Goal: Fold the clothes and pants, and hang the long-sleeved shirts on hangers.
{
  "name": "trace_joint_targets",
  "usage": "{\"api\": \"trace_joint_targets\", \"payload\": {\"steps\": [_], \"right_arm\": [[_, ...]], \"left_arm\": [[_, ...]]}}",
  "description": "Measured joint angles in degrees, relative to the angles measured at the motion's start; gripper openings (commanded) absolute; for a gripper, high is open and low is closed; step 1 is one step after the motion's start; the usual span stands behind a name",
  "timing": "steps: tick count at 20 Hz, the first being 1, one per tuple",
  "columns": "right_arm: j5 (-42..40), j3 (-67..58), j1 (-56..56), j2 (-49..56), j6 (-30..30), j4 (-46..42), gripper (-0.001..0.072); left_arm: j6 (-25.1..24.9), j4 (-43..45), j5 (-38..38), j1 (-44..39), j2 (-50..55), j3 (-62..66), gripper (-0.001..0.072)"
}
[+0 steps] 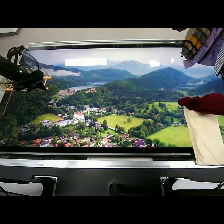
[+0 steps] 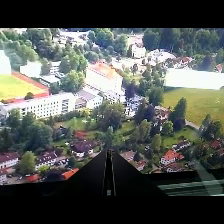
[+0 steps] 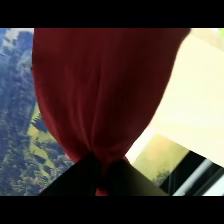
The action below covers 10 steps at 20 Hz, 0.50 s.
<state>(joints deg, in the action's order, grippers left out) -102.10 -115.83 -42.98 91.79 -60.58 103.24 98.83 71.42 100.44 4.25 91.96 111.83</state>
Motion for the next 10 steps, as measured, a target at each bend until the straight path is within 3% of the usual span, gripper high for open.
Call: {"api": "trace_joint_targets", "payload": {"steps": [10], "right_arm": [[-3.0, 1.7, 0.0, -5.5, 3.6, -3.6, 0.0029]], "left_arm": [[0.0, 0.0, 0.1, 0.0, 0.0, 0.0, 0.0013]]}}
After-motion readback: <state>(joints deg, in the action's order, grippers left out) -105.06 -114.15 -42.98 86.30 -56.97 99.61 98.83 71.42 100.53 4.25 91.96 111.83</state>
